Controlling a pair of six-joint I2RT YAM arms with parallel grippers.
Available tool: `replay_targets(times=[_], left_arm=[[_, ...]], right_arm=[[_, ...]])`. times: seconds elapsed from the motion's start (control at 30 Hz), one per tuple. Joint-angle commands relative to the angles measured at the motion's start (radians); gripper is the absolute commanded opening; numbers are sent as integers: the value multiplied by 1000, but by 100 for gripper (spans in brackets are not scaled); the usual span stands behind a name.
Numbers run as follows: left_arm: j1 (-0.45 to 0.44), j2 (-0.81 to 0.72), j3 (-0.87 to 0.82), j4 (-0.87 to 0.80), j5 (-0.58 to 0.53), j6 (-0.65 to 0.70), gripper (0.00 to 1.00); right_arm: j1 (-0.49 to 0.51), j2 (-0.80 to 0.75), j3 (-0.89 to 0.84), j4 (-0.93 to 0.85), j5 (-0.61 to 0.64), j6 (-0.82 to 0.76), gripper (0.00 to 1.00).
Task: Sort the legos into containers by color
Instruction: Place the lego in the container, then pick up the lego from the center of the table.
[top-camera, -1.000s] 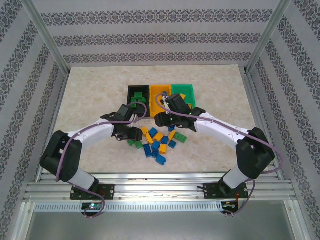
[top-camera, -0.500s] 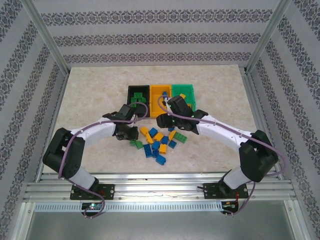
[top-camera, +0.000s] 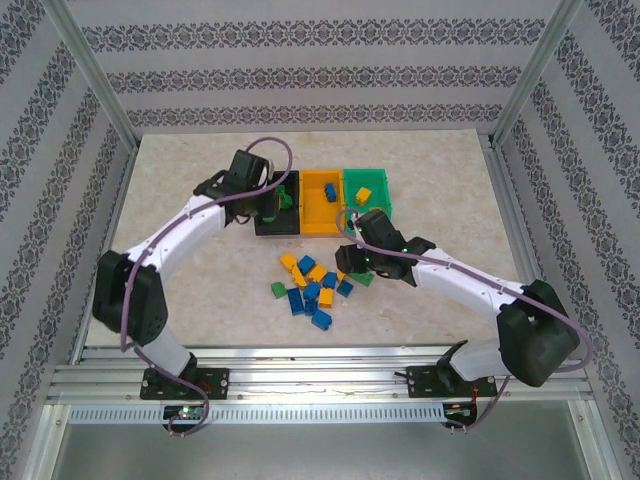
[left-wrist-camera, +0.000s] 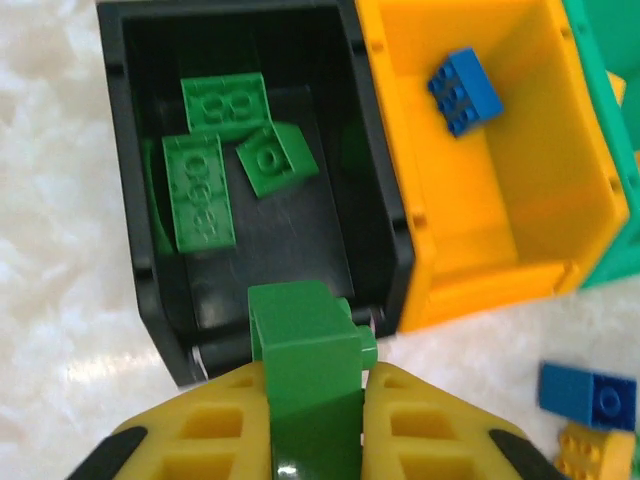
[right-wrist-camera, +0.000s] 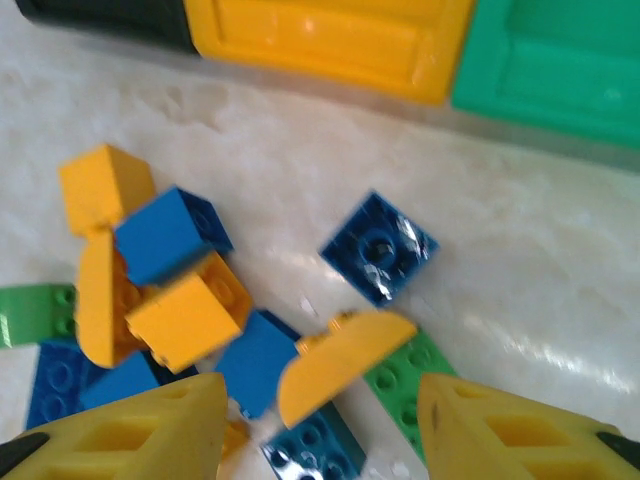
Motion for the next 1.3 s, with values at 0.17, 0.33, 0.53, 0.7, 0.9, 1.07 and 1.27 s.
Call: replay_targets(times=[0.17,0.33,0.53,0.7,0.9,1.07,1.27], left_arm=[[24,167,172,-95,-1,50,65],[24,97,61,-9,64,22,67],[24,-30,-102,20,70,28,68],[24,-153,-268,62,83,-9,68],[24,-272,-420,118,74,-63,68],[24,-283,-461,128,90,-82,69],[23,-285,-530,197,200,-124,67]], right_arm=[[-23,-53,-86,-82,32,-4,55],[-39,14,-56,-152,31,-82,60],[-51,128,37,-188,24,-121,61],[-65,238,107,-224,16,-135,61],[-58,355,145,-253,-19,-139,59],[-45,341,141,-254,-24,-138,43],[-46,208,149,-260,1,-114,31]])
